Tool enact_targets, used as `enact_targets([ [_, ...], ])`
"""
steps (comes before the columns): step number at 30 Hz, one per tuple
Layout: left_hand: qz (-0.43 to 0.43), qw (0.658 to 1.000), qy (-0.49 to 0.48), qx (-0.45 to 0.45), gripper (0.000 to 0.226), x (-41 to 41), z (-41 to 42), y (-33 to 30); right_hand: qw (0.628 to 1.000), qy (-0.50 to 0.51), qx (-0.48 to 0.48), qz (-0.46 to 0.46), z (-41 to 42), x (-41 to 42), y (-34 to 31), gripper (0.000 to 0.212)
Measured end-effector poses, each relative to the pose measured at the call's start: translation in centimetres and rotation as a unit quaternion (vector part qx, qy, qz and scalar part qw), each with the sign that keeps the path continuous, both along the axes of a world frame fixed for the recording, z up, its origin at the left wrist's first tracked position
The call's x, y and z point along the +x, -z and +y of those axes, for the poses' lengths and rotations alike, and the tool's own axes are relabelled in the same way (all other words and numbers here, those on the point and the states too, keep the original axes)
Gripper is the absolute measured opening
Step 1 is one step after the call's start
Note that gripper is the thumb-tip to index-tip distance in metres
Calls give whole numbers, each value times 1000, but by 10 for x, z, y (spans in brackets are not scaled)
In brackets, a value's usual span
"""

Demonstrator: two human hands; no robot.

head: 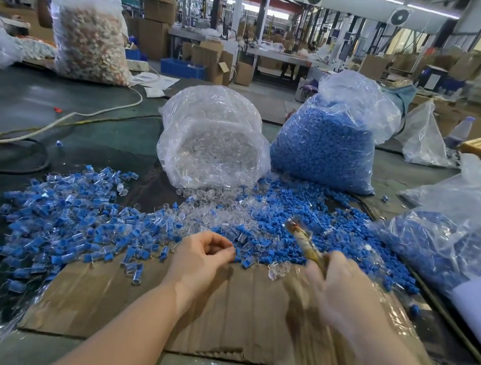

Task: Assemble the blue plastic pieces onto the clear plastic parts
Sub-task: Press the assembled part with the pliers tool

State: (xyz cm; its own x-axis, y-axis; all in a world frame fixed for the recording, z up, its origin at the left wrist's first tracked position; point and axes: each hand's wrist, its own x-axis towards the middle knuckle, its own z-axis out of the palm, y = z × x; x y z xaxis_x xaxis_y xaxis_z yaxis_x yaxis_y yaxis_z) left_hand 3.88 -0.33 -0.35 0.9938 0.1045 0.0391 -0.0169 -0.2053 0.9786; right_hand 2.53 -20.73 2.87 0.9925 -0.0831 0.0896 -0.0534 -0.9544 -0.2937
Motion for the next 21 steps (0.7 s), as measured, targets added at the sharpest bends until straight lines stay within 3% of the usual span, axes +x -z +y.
enact_targets([
  [6,58,986,-59,-144,7,8,-5,-7,957,-102,234,137,27,-18,-22,29],
  [11,78,981,-77,-157,10,11,-8,-9,914,-98,335,207,33,-24,-28,25],
  [18,93,977,-105,-159,9,10,-11,-12,893,-111,351,258,32,-24,-31,3],
  [21,92,976,-119,-160,7,9,-15,-13,897,-107,339,262,34,-23,-29,7],
])
